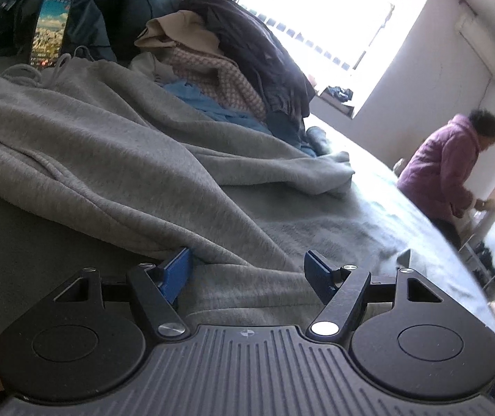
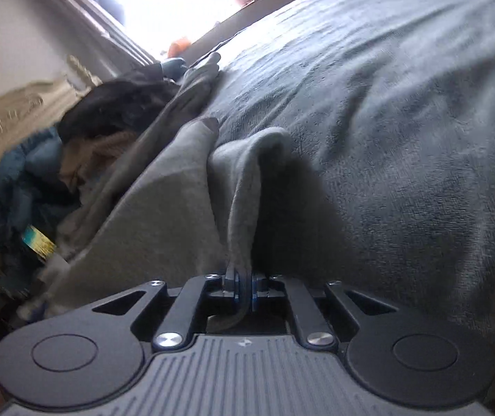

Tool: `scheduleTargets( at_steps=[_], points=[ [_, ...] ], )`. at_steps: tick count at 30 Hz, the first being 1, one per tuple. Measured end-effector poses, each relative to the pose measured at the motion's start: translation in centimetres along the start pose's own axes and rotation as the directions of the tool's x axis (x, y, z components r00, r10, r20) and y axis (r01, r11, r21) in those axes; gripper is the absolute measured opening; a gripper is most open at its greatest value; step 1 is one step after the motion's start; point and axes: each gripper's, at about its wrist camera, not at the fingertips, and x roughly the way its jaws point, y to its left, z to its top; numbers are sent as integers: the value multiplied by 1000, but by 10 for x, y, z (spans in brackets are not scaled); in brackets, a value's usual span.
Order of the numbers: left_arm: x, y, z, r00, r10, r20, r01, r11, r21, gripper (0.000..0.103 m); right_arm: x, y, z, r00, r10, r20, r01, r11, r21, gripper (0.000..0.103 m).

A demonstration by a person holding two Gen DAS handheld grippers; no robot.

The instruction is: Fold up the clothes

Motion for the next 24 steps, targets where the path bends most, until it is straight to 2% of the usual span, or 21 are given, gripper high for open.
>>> scheduleTargets(
  at_steps=[1,2,3,4,5,8,10,11,13,18,21,24],
  points=[
    [0,0,-1,1000,1,-4,-1,1000,9,74,-5,-2,4,1000,2,3,-2,1000,8,27],
    [0,-1,-1,1000,2,-9,-2,1000,18,74,-13,-2,8,1000,-4,16,4,1000,3,32],
    [0,-1,-2,1000,4,-13,-3,1000,26,74,-22,-1,13,999,-19,40,19,1000,-9,43],
    [-1,-2,-2,1000,4,-15,-3,999,33,74,-31,-1,17,997,-33,65,34,999,-21,48],
    [-2,-2,-2,1000,1,-17,0,999,38,74,-41,0,22,995,-46,92,49,998,-35,49],
    [-5,-3,-4,1000,-16,-26,17,999,44,75,-56,10,41,987,-44,154,56,996,-74,61],
    [-6,-4,-7,999,-19,-33,21,998,51,75,-49,24,54,988,-21,154,37,994,-107,63],
    [-7,-5,-8,999,-19,-35,21,998,55,76,-44,32,60,989,-7,148,26,992,-125,68],
    [-9,-7,-12,999,-16,-34,18,998,59,76,-26,50,70,993,33,110,-15,986,-166,79],
    [-12,-10,-19,1000,-11,-23,12,998,59,79,43,92,86,1000,23,-8,-24,971,-237,87],
    [-14,-15,-23,1000,-1,-20,3,996,91,79,89,110,93,996,-71,-52,52,953,-299,87],
    [-18,-17,-27,1000,-7,-21,9,994,107,79,131,121,99,981,-174,-92,131,926,-353,87]
  ],
)
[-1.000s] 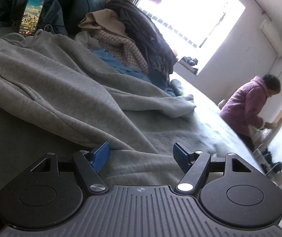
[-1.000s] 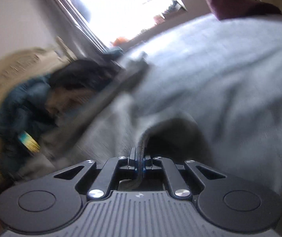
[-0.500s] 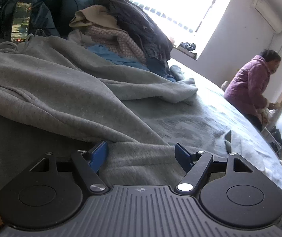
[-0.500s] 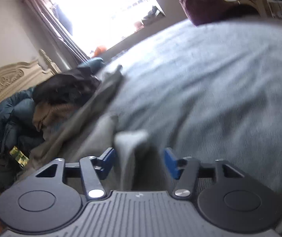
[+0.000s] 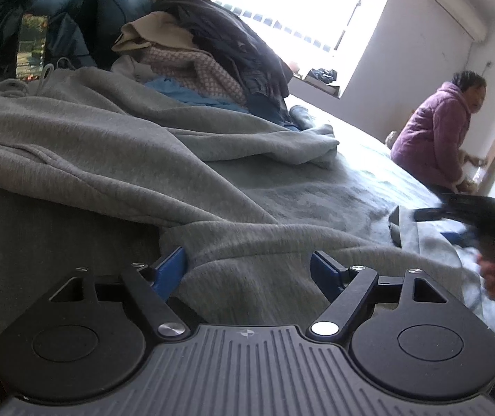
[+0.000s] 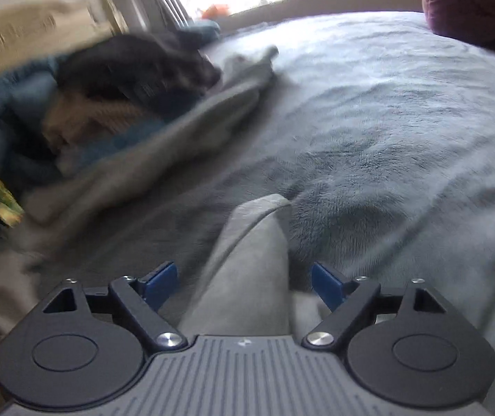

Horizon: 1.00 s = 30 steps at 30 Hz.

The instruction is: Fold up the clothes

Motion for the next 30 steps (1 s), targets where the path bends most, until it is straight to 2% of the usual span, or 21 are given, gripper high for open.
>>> scheduleTargets(
  at_steps=[4,6,9,12,14,16,19,21,23,25,26,30],
  points=[
    [-3,-2,-4,1000,-11,-4,11,1000,13,79,26,-8,-1,997,43,-71,-41,999,33,30],
    [-3,-2,-6,1000,-16,-7,16,1000,12,79,18,-7,5,995,88,-43,-86,995,44,18],
    [-3,-1,-6,999,-31,-16,31,1000,2,79,-9,-4,26,983,176,54,-180,981,78,15],
    [0,-2,-5,999,-46,-26,46,999,-8,79,-55,0,51,944,271,187,-289,955,74,14],
    [1,-5,-3,998,-60,-30,60,998,-9,79,-88,2,67,904,333,268,-359,932,53,12],
    [3,-10,-1,994,-103,-37,103,995,-14,79,-122,3,77,854,396,338,-424,906,12,12],
    [13,-18,1,976,-208,-61,205,978,-48,79,-168,-2,74,759,501,416,-521,850,-74,12],
    [23,-28,-1,968,-237,-82,234,971,-50,79,-190,-9,59,720,542,434,-548,827,-124,12],
    [32,-38,-7,968,-229,-103,227,973,-28,79,-205,-21,33,690,576,438,-574,804,-153,12],
    [33,-45,-12,966,-229,-118,230,973,-7,79,-213,-37,-1,676,586,446,-585,795,-159,12],
    [31,-45,-13,964,-235,-127,237,971,-2,79,-215,-46,-20,678,584,446,-590,795,-144,12],
    [16,-34,-14,949,-264,-173,263,964,-32,79,-210,-92,-100,732,550,402,-601,799,3,12]
  ],
)
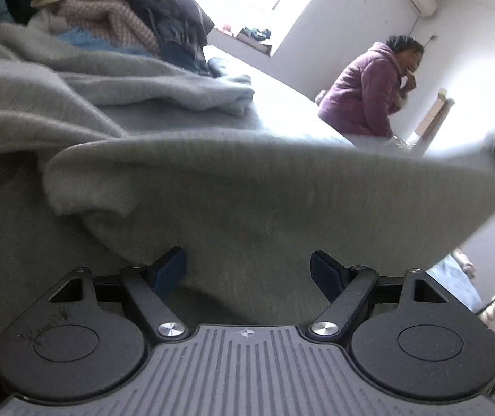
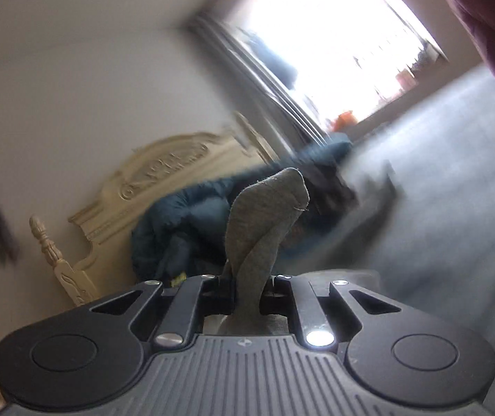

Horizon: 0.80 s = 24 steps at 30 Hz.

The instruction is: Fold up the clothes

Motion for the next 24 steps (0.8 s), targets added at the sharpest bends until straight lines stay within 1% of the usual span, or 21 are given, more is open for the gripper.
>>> scheduleTargets(
  at_steps=[3,5,7,9,11,13,15,16,18,19,20,22,23,24],
  points=[
    [-20,12,3,999,-26,-23,24,997,-76,79,-27,-14,-44,998,-30,-60,36,994,101,12],
    [-34,17,6,998,-59,-6,58,990,-128,80,-38,-15,-67,995,-34,-96,47,990,136,13],
    [-46,19,8,996,-90,17,92,981,-173,80,-45,-11,-84,992,-33,-124,51,989,141,13],
    [-51,17,12,992,-116,48,123,972,-198,85,-52,-12,-99,990,-32,-141,54,987,154,13],
    [-44,14,13,992,-121,45,128,969,-213,85,-58,-19,-114,986,-47,-158,78,978,196,13],
    [-32,11,11,994,-107,7,105,969,-225,85,-61,-30,-129,982,-65,-180,111,960,257,13],
    [-18,8,6,996,-84,-42,72,970,-231,85,-63,-42,-145,971,-99,-216,160,944,288,13],
    [-12,7,3,995,-71,-63,55,972,-230,85,-63,-46,-153,962,-119,-247,191,938,290,13],
    [-2,6,-5,994,-46,-97,23,974,-227,85,-62,-53,-169,930,-182,-319,275,921,277,14],
    [2,6,-8,993,-33,-115,6,974,-227,85,-63,-54,-172,914,-210,-347,310,914,262,15],
    [6,6,-11,991,-18,-134,-13,974,-228,84,-67,-52,-168,902,-235,-362,333,913,236,18],
    [11,8,-16,987,-2,-160,-35,973,-227,83,-74,-48,-161,876,-285,-390,376,909,181,33],
    [13,9,-19,985,6,-172,-45,973,-226,82,-78,-46,-158,861,-310,-402,397,905,154,39],
    [11,9,-21,984,9,-176,-49,974,-221,82,-82,-45,-154,846,-335,-414,417,900,126,47]
  ],
)
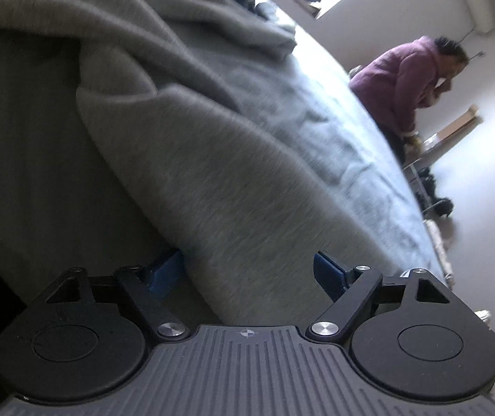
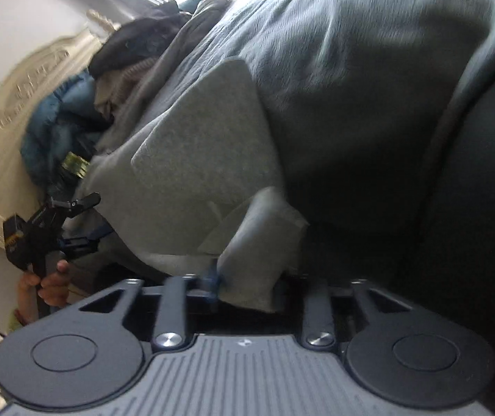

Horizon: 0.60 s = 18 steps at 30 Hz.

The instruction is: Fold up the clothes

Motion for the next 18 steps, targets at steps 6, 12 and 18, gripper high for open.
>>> scheduleTargets(
  at_steps=[6,12,18],
  points=[
    [-2,1,-2,1000,-4,13,4,1000,11,82,-77,8,38,977,22,214,-5,997,-81,73],
    [-1,-4,-6,1000,2,20,-3,999,35,83,-49,23,82,951,130,282,-116,991,-67,83],
    [-19,-10,-8,1000,-2,26,1,998,70,83,32,38,119,990,-12,144,25,996,-89,83]
  ],
)
